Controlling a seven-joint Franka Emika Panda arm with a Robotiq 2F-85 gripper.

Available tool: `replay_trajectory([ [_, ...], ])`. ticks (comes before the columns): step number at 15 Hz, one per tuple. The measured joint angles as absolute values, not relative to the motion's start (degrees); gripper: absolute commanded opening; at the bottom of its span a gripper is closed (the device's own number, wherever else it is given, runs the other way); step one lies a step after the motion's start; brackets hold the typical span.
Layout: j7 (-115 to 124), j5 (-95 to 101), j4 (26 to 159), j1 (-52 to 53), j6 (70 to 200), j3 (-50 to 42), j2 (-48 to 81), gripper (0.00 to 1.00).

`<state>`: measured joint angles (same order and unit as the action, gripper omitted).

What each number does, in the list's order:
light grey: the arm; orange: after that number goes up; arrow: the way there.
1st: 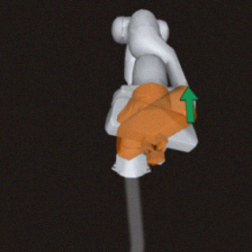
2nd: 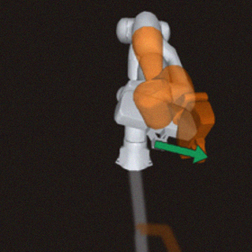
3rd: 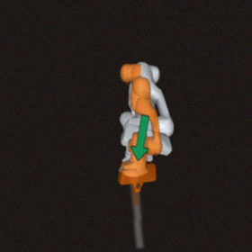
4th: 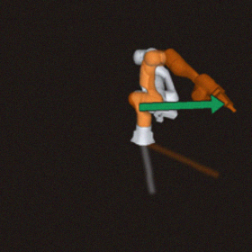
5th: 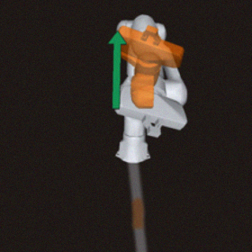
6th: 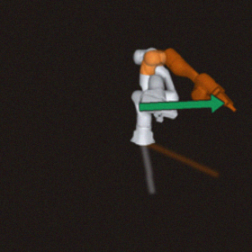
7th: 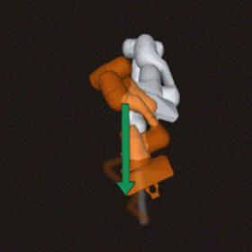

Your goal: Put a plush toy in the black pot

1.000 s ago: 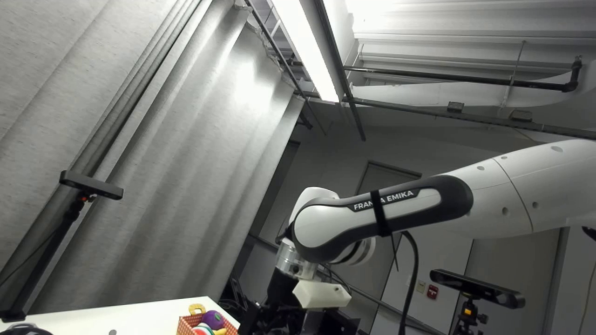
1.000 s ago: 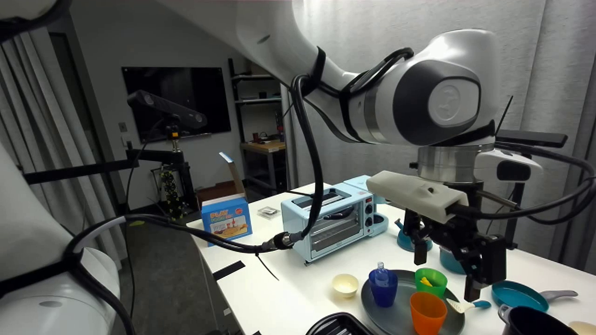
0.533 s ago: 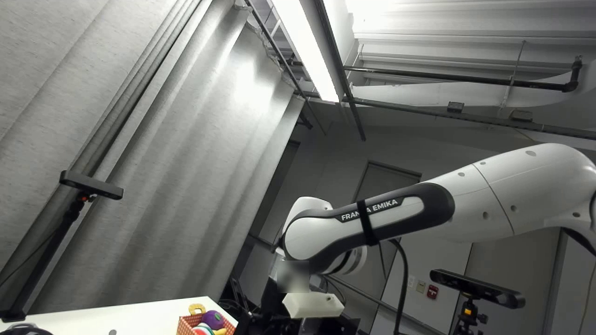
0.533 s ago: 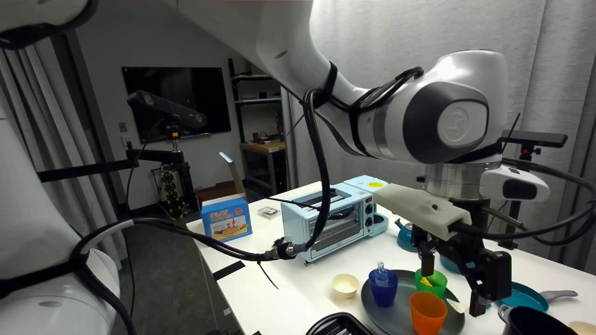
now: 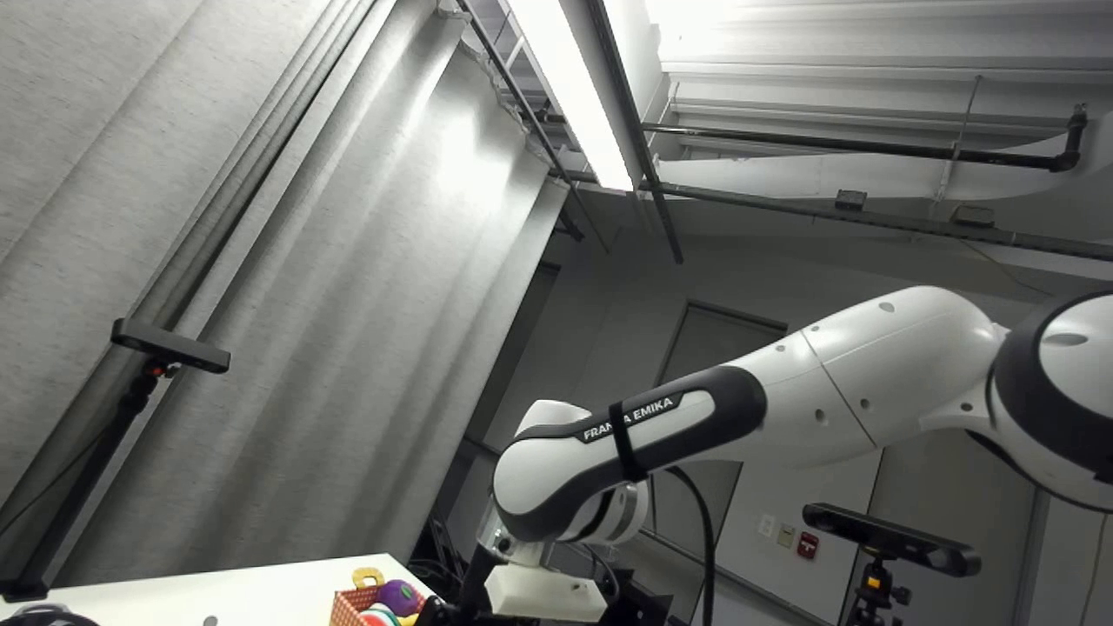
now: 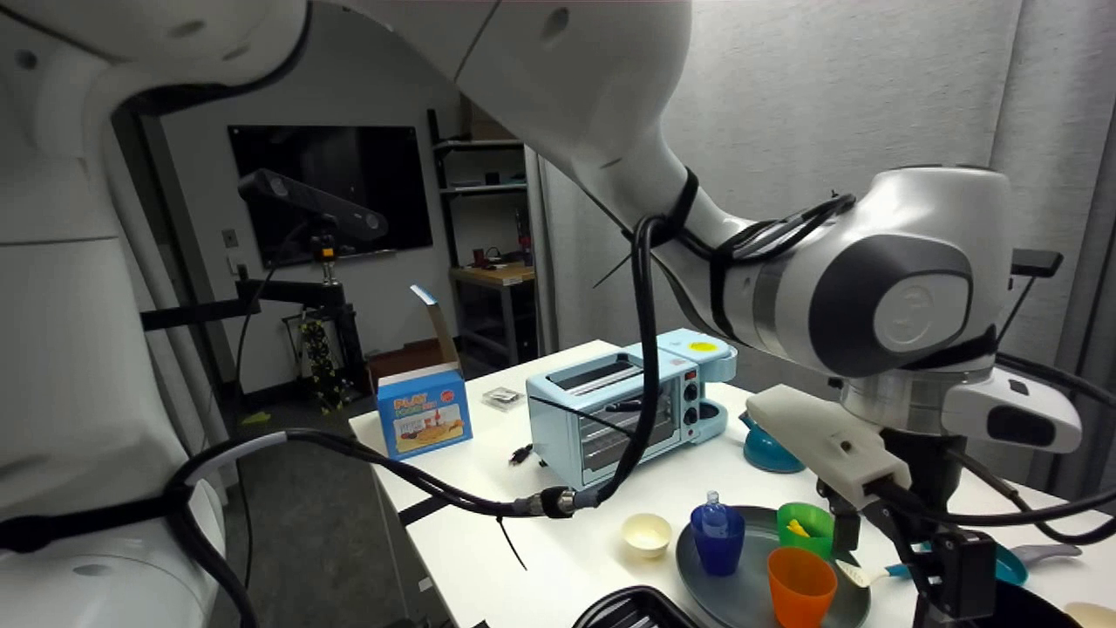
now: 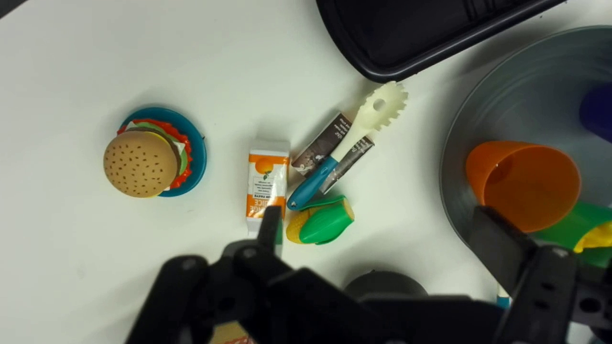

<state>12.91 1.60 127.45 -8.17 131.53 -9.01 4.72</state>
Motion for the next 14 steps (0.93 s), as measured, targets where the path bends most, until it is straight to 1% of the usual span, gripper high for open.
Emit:
replay_trajectory([
  [7,15.95,-6.25,124.64,-8.66,137.43,-10.08,12.12,1.0],
  [14,19.47,-9.62,122.11,-9.05,143.32,-11.09,17.84,1.0],
])
